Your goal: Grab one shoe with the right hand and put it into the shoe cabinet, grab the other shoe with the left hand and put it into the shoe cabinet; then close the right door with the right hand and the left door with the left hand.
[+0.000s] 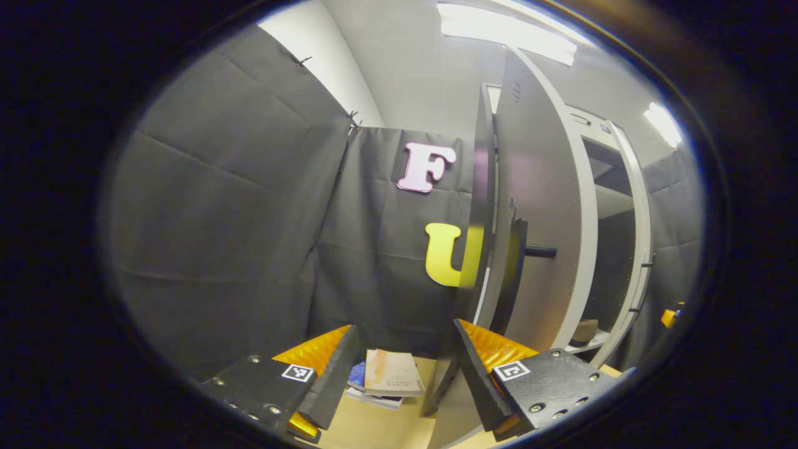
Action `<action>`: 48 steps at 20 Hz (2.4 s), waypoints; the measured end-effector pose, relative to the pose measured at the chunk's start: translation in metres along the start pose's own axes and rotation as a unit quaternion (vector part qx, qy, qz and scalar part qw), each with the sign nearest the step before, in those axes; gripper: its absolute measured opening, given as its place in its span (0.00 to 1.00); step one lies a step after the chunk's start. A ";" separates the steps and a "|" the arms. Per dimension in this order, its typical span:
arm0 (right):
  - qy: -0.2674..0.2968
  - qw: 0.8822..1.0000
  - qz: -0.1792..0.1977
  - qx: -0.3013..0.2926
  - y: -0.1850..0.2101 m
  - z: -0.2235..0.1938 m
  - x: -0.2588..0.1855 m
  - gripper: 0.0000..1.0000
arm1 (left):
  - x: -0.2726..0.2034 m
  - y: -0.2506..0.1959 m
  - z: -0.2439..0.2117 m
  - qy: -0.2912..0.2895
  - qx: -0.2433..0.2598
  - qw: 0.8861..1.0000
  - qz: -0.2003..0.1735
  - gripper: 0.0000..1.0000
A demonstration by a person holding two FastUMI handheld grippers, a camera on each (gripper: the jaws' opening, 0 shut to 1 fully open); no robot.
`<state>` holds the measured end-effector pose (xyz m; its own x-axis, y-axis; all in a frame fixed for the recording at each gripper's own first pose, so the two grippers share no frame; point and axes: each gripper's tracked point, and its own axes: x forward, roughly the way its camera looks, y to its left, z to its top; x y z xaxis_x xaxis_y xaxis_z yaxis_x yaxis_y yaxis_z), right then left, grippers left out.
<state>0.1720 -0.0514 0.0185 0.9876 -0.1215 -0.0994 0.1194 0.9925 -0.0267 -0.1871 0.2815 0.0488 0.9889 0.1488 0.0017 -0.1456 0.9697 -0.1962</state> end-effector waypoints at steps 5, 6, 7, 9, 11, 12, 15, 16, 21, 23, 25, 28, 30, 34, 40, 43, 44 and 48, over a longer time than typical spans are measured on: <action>0.002 1.000 0.022 0.000 -0.010 -0.006 0.013 0.96 | -0.011 -0.034 0.001 0.000 0.014 1.000 -0.001 0.94; 0.004 1.000 0.027 0.002 -0.012 -0.008 0.016 0.96 | -0.014 -0.045 -0.002 0.001 0.010 1.000 -0.005 0.94; 0.005 0.999 0.031 0.003 -0.013 -0.009 0.017 0.96 | -0.018 -0.054 -0.004 0.002 0.008 1.000 -0.009 0.94; 0.005 0.999 0.035 0.002 -0.019 -0.010 0.021 0.96 | -0.021 -0.072 -0.005 0.004 0.008 1.000 -0.017 0.94; 0.005 0.999 0.038 0.003 -0.026 -0.011 0.024 0.96 | -0.021 -0.089 -0.006 0.002 0.011 1.000 -0.026 0.94; 0.004 0.999 0.038 0.003 -0.031 -0.012 0.026 0.96 | -0.020 -0.099 -0.006 0.001 0.012 1.000 -0.029 0.94; 0.006 0.999 0.038 0.002 -0.043 -0.014 0.027 0.96 | -0.018 -0.122 -0.010 -0.001 0.006 0.999 -0.041 0.88; 0.007 0.999 0.038 0.001 -0.048 -0.015 0.027 0.96 | -0.016 -0.134 -0.014 0.000 0.002 0.999 -0.047 0.87; 0.010 1.000 0.030 -0.003 -0.072 -0.020 0.026 0.96 | -0.005 -0.192 -0.026 0.004 -0.007 0.997 -0.079 0.82; 0.015 1.000 0.028 0.000 -0.081 -0.025 0.023 0.96 | 0.004 -0.213 -0.034 0.006 -0.006 0.996 -0.083 0.81; 0.023 0.999 0.027 0.001 -0.087 -0.030 0.021 0.96 | 0.011 -0.223 -0.036 0.004 -0.005 0.997 -0.078 0.94; 0.029 0.999 0.035 0.002 -0.092 -0.038 0.018 0.96 | 0.021 -0.239 -0.040 -0.004 0.003 0.997 -0.071 0.87; 0.031 0.998 0.045 0.003 -0.091 -0.041 0.017 0.96 | 0.024 -0.242 -0.041 -0.009 0.015 0.998 -0.066 0.87; 0.032 0.997 0.075 0.013 -0.084 -0.041 0.013 0.96 | 0.024 -0.238 -0.040 -0.015 0.036 0.998 -0.053 0.87; 0.008 0.995 0.093 0.029 -0.071 -0.026 -0.018 0.96 | -0.014 -0.215 -0.036 -0.010 0.050 0.997 -0.056 0.87; 0.003 0.995 0.093 0.031 -0.063 -0.019 -0.037 0.96 | -0.036 -0.203 -0.038 -0.002 0.064 0.996 -0.063 0.87; 0.001 0.995 0.096 0.033 -0.058 -0.017 -0.045 0.96 | -0.043 -0.198 -0.038 0.001 0.067 0.996 -0.066 0.87; -0.013 0.994 0.106 0.035 -0.037 -0.006 -0.072 0.96 | -0.074 -0.180 -0.037 0.004 0.077 0.994 -0.076 0.87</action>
<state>0.0955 -0.0798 0.0212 0.9935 0.0901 -0.0693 -0.0858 0.9944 0.0623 -0.2333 0.0885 0.0480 0.9999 -0.0034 0.0129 0.0039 0.9991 -0.0418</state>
